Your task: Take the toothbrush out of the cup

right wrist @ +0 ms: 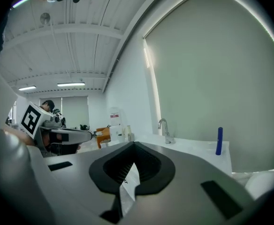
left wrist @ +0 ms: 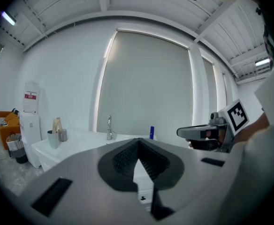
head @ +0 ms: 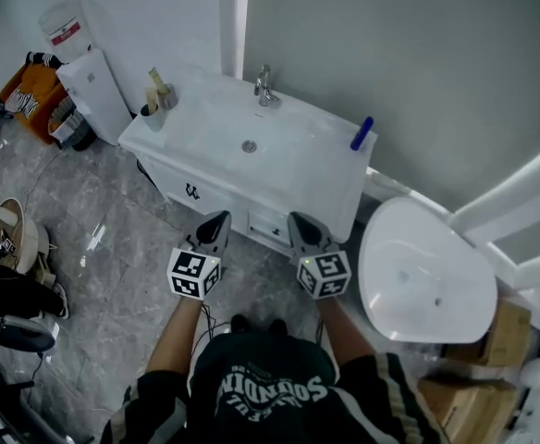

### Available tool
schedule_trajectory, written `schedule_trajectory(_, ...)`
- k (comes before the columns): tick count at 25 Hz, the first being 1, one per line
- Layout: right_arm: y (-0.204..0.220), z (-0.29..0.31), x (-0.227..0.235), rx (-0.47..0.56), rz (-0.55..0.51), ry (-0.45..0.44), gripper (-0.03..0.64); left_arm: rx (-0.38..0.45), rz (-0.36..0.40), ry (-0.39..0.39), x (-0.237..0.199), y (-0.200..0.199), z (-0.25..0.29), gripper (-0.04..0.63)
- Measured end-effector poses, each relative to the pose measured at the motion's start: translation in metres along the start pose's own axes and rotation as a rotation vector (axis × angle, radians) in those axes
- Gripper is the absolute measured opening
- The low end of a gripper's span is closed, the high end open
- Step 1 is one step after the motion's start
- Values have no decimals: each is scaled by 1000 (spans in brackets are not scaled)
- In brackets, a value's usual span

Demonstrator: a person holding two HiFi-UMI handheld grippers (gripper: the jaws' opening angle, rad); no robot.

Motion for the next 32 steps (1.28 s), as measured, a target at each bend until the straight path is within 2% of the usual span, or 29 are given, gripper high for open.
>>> schedule_trajectory(8,-2,49,-29,28,22,-15,-2,3,21,-34,-58,-2,-21,0)
schedule_trajectory(14,-4,91,-43,37,14,-34,-2,2,39,-50,-93,-7,-16,0)
schedule_trajectory(18,-2,122,-48,35,-19,-55,-2,8,45,-64,-119,-10,-6,0)
schedule_trajectory(23,5,173,-48,32,-11,-77,-2,-5,55,-84,-162,-9,14,0)
schedule_trajectory(32,6,293,-53,-6,8,-84,-2,-42,39,-90,-262,-17,63,0)
Point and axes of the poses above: the fingertips, and each gripper's own axes: z forward along the fingers, x to its right, y out of its underside, the point moved 10 cm from there along -z, backward along the fingers, and after that the axes turned 8 degrees about x, right-handed, at the moved point
